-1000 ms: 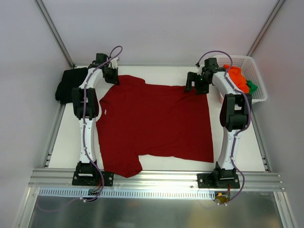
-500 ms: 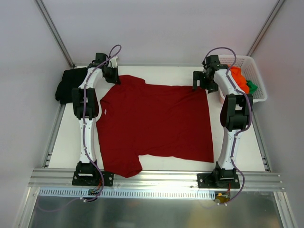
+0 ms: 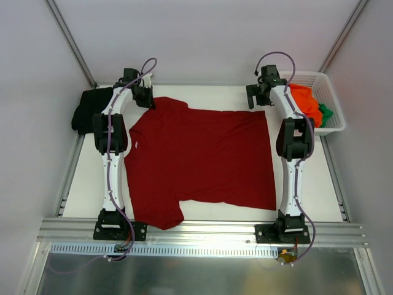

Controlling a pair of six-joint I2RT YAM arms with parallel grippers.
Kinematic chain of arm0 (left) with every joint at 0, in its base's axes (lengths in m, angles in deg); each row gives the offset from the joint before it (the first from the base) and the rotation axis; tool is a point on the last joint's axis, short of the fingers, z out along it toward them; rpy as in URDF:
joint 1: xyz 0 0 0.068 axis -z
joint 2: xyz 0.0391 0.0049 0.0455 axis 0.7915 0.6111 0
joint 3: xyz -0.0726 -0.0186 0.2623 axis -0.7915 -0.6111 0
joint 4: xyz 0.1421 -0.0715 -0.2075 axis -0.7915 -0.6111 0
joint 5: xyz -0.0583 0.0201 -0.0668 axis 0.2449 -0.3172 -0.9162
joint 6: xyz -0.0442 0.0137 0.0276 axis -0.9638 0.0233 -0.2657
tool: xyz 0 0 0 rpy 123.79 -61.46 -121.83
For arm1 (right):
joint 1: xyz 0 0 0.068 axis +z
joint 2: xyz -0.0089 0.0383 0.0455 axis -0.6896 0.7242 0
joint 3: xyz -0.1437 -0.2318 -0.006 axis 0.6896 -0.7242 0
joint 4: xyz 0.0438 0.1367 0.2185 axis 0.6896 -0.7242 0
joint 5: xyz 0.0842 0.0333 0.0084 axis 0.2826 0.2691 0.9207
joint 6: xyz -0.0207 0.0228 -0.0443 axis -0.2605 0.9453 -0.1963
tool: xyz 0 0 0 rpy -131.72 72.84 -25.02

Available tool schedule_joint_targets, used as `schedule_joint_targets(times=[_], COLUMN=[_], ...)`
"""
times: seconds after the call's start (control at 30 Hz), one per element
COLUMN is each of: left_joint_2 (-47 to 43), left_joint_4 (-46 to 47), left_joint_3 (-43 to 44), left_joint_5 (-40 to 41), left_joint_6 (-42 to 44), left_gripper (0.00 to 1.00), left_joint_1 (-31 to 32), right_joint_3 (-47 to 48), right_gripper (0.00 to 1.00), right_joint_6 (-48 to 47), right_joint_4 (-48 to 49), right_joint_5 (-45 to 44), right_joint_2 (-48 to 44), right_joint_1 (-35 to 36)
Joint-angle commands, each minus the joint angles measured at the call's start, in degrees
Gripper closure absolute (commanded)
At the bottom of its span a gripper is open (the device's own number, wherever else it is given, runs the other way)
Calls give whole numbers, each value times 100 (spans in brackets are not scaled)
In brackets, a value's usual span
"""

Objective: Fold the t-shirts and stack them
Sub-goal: Fold the tshirt

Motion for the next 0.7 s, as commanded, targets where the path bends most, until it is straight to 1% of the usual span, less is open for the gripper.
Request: schedule_joint_targets(times=[0.0, 0.07, 0.17, 0.23, 0.37, 0.47, 0.57, 0.6, 0.67], left_joint_2=[-597, -640, -667, -685, -667, -658, -650, -650, -650], left_joint_4=[-91, -100, -108, -108, -100, -100, -100, -100, -108], left_joint_3=[-100, -152, -179, -188, -170, -161, -179, -170, -188], left_joint_5=[134, 134, 152, 134, 134, 126, 126, 143, 161], left_joint_6=[154, 207, 207, 198, 172, 154, 154, 163, 172], left_gripper=[100, 100, 100, 100, 100, 100, 100, 100, 100], left_joint_1=[-3, -3, -3, -3, -3, -3, -3, -3, -3], right_joint_3=[586, 674, 701, 631, 402, 358, 323, 288, 191], right_gripper=[1, 1, 1, 1, 1, 7, 18, 30, 46], right_joint_6=[-437, -507, -603, -708, -797, -797, -753, -736, -727], right_joint_4=[-286, -410, -594, -648, -639, -639, -648, -639, -648], right_joint_5=[327, 354, 65, -41, 20, 160, 362, 484, 556], right_joint_2=[457, 590, 713, 713, 687, 687, 652, 599, 546], right_joint_1=[6, 6, -2, -2, -81, -152, -222, -231, -248])
